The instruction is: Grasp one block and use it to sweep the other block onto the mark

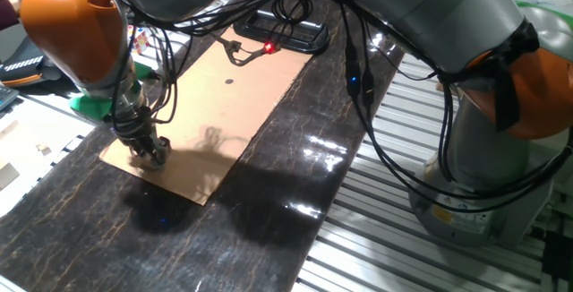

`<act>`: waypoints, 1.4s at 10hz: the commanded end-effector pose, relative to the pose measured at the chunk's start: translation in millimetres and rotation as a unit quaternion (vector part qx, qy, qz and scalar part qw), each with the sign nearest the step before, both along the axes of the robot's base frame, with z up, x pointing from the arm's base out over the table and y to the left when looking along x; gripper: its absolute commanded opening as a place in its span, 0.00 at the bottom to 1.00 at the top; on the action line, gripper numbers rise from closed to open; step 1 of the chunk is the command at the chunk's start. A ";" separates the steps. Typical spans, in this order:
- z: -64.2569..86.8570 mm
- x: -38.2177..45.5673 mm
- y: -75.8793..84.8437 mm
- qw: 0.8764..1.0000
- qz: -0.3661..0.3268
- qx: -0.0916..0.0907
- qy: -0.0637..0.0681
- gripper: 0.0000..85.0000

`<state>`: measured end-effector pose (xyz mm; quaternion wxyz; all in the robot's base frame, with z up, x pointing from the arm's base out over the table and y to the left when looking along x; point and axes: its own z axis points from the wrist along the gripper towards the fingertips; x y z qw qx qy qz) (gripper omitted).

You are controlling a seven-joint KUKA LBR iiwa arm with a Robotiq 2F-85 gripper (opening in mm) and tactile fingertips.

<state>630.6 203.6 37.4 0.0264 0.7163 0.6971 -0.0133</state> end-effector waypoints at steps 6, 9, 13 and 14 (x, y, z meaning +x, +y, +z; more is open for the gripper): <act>-2.5 -1.3 -7.1 1.000 0.003 0.000 0.000 0.01; -3.4 -1.8 -11.3 1.000 0.004 0.000 -0.001 0.01; -5.1 -2.0 -14.4 1.000 0.003 0.001 -0.002 0.01; -5.1 -1.9 -15.0 1.000 0.003 0.001 -0.002 0.01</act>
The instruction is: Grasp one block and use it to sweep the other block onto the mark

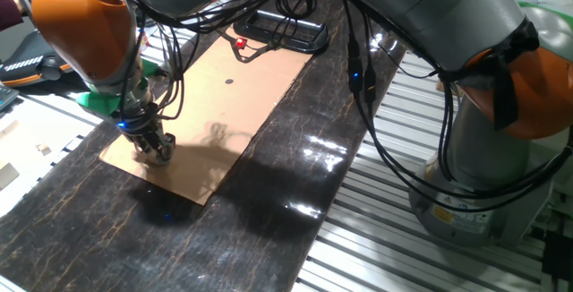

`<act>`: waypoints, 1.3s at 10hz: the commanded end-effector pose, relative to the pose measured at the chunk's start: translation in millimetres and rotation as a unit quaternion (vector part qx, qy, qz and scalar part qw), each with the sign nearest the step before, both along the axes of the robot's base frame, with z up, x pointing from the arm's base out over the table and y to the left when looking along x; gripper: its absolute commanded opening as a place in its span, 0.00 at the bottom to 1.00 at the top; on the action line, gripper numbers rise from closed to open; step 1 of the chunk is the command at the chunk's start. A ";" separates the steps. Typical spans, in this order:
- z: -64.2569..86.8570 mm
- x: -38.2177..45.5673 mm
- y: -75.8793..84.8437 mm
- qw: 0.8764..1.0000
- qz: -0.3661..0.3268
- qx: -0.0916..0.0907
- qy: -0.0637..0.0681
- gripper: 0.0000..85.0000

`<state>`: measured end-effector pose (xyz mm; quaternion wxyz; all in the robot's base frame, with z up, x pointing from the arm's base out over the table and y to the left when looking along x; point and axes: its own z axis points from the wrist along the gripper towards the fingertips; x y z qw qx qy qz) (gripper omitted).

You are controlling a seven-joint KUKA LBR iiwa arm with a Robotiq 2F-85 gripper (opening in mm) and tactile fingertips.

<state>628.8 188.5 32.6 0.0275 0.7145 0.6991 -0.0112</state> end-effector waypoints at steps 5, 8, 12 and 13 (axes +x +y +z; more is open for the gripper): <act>0.6 0.1 -1.8 1.000 0.001 0.000 0.000 0.01; 0.6 1.1 -1.7 1.000 0.001 0.001 -0.002 0.01; 0.3 2.3 -2.4 1.000 0.002 0.003 -0.002 0.01; 0.3 2.7 -2.4 1.000 0.002 0.003 -0.003 0.01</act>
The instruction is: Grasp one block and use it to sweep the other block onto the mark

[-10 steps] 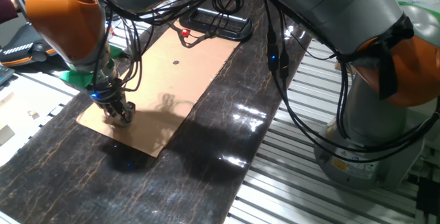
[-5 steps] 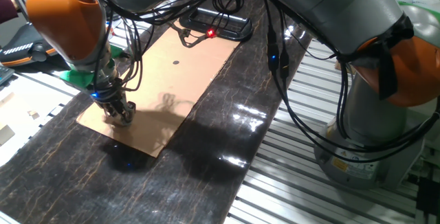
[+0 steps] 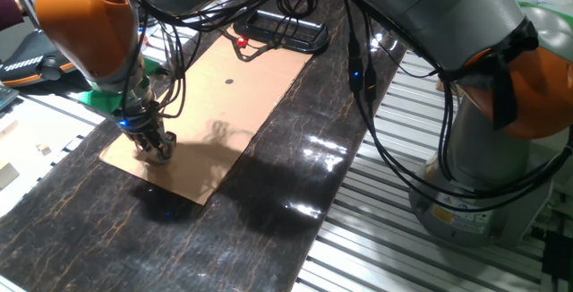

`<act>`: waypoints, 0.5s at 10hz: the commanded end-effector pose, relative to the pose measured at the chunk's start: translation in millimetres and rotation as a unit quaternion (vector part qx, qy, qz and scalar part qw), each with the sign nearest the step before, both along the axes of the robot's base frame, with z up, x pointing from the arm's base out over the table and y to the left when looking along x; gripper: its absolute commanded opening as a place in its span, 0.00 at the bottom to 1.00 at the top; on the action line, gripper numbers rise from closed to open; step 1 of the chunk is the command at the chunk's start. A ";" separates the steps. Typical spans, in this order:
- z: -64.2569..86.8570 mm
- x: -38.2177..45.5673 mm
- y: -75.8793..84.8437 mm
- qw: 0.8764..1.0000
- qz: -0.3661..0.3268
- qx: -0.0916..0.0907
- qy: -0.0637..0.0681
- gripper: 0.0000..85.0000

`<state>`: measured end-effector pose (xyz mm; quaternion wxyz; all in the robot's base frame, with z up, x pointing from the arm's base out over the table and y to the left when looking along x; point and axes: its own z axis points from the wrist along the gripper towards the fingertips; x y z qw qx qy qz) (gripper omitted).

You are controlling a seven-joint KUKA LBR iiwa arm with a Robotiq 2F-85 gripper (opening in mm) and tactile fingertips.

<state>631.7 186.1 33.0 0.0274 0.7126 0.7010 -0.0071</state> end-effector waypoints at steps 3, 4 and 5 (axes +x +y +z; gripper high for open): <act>0.0 1.1 -0.2 1.000 0.000 -0.002 0.000 0.01; 0.0 1.3 -0.3 1.000 0.000 -0.002 0.000 0.01; -0.1 1.7 -1.3 1.000 -0.001 -0.002 0.000 0.01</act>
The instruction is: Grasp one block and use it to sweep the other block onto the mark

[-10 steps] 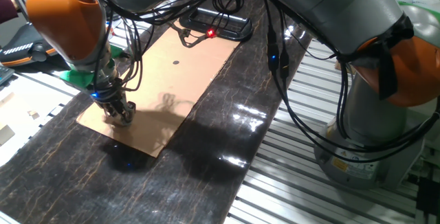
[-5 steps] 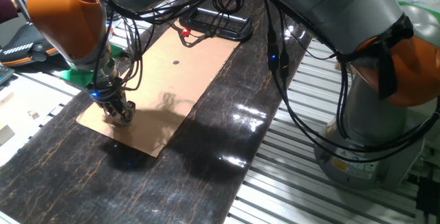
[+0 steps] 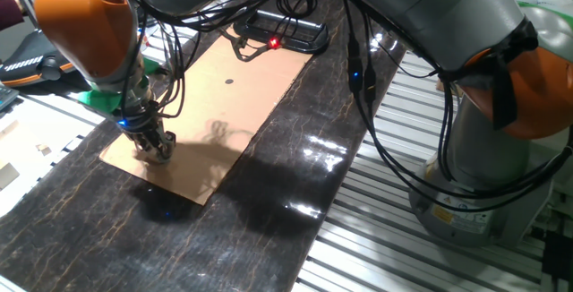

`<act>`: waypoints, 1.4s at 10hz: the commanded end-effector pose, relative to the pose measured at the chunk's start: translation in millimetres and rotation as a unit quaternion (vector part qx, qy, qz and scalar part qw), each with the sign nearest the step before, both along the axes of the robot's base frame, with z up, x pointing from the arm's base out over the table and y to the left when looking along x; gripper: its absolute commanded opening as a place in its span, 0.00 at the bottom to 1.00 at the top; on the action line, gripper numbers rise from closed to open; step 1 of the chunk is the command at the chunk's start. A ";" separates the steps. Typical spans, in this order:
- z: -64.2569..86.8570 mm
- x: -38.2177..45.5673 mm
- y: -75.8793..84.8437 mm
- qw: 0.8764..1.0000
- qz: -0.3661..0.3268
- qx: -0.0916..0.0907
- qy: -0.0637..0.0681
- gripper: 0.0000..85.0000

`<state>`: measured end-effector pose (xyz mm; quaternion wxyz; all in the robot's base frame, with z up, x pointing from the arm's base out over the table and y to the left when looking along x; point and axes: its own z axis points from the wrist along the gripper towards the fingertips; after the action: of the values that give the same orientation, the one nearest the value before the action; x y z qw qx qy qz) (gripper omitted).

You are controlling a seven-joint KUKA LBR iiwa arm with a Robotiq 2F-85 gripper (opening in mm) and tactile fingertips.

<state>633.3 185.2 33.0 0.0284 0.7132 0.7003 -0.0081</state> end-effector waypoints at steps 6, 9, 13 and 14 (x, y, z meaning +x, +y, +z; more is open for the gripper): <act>-2.1 0.5 -5.8 1.000 0.000 0.000 -0.001 0.01; -2.7 0.3 -6.6 1.000 0.000 -0.001 -0.003 0.01; -2.7 0.3 -6.6 1.000 -0.001 -0.006 -0.008 0.01; -2.7 0.3 -6.6 1.000 -0.003 -0.006 -0.007 0.01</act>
<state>633.6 178.6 30.2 0.0377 0.7149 0.6981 -0.0075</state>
